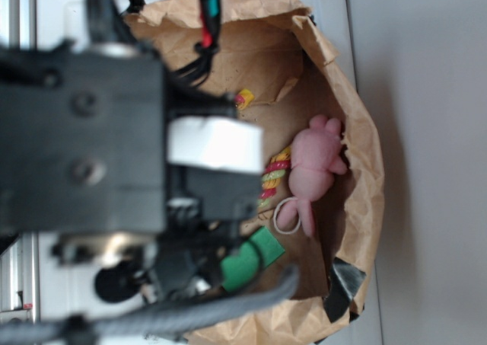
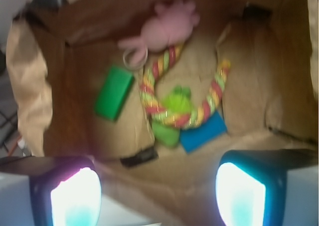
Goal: Grab the green animal.
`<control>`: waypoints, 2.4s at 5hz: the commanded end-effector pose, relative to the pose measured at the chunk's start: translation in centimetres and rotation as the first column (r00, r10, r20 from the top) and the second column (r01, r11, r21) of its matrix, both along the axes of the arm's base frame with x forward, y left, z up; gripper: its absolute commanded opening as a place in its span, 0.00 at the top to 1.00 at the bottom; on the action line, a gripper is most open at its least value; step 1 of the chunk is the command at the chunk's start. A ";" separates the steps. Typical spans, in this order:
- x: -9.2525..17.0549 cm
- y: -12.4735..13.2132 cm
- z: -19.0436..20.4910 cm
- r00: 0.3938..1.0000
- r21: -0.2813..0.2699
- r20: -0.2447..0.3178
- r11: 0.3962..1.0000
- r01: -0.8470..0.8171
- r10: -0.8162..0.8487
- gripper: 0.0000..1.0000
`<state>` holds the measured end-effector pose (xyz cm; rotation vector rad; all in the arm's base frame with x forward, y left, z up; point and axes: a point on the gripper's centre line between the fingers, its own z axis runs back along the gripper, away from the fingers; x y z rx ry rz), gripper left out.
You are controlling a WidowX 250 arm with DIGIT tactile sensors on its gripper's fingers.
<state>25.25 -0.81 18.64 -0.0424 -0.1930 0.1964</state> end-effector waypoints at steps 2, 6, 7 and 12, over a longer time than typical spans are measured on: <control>2.4 2.7 -2.5 0.990 0.002 0.090 0.994 -0.111 0.110 0.00; 6.4 3.5 -4.0 0.984 -0.054 0.165 0.996 -0.064 0.072 0.00; 6.4 3.5 -4.0 0.984 -0.054 0.165 0.996 -0.064 0.072 0.00; 2.1 3.4 -5.5 0.987 -0.058 0.142 0.996 -0.065 0.073 0.00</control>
